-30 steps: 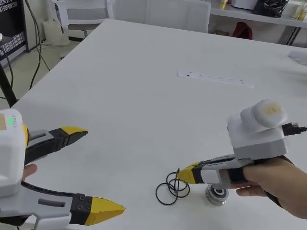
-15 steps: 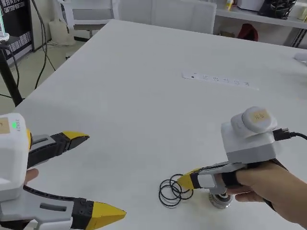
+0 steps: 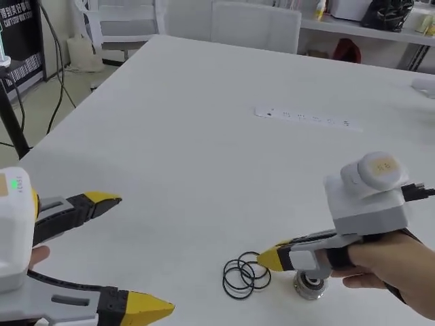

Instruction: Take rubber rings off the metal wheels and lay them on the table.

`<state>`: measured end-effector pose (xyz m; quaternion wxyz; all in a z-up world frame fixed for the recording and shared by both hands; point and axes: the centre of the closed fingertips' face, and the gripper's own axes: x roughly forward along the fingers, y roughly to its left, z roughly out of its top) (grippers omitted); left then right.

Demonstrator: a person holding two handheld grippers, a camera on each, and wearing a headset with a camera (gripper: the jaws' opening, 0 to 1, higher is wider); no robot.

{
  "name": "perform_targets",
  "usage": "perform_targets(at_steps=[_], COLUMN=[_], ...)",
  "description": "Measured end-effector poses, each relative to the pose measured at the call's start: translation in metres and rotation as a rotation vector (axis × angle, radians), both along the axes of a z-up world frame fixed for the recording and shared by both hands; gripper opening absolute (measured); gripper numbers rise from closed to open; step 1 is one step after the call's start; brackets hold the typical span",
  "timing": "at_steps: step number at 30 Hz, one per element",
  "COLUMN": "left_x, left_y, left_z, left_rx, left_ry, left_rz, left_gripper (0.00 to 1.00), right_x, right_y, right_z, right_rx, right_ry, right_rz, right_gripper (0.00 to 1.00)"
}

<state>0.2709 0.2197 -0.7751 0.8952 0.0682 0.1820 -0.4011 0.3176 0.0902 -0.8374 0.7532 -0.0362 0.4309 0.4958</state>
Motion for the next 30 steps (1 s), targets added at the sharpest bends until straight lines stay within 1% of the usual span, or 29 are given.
perform_targets(at_steps=[3,9,13,14,16,18,19,20,23,25,30], left_x=[0.0,0.0,-0.002,-0.002,-0.004,-0.003,-0.004,-0.004,-0.003,-0.003,-0.002], left_y=[-0.001,-0.002,-0.003,-0.003,-0.003,-0.002,-0.001,0.0,0.001,0.002,0.003], left_z=[0.002,0.006,0.008,0.008,0.011,0.011,0.011,0.011,0.014,0.017,0.02], left_rx=[0.004,0.008,0.01,0.01,0.008,0.013,0.023,0.029,0.031,0.031,0.035], left_ry=[-0.002,-0.009,-0.011,-0.011,-0.014,-0.017,-0.014,-0.013,-0.021,-0.022,-0.026], left_rz=[-0.001,-0.001,0.004,0.005,0.01,0.015,0.017,0.018,0.025,0.034,0.05], left_gripper=[0.99,0.99,0.99,0.99,0.99,0.99,0.99,0.99,1.0,1.0,1.0], right_x=[-0.006,-0.016,-0.021,-0.023,-0.025,-0.023,-0.024,-0.029,-0.031,-0.031,-0.033], right_y=[-0.003,-0.014,-0.022,-0.024,-0.029,-0.037,-0.04,-0.043,-0.053,-0.063,-0.084], right_z=[0.009,0.029,0.04,0.045,0.051,0.06,0.065,0.067,0.073,0.076,0.087], right_rx=[0.016,0.059,0.086,0.096,0.097,0.086,0.088,0.09,0.095,0.081,0.072], right_ry=[-0.016,-0.052,-0.074,-0.085,-0.113,-0.2,-0.225,-0.213,-0.226,-0.264,-0.319], right_rz=[0.027,0.05,0.047,0.052,0.067,0.085,0.09,0.088,0.071,0.062,0.049], right_gripper=[0.11,0.18,0.23,0.25,0.3,0.32,0.33,0.35,0.42,0.46,0.54])
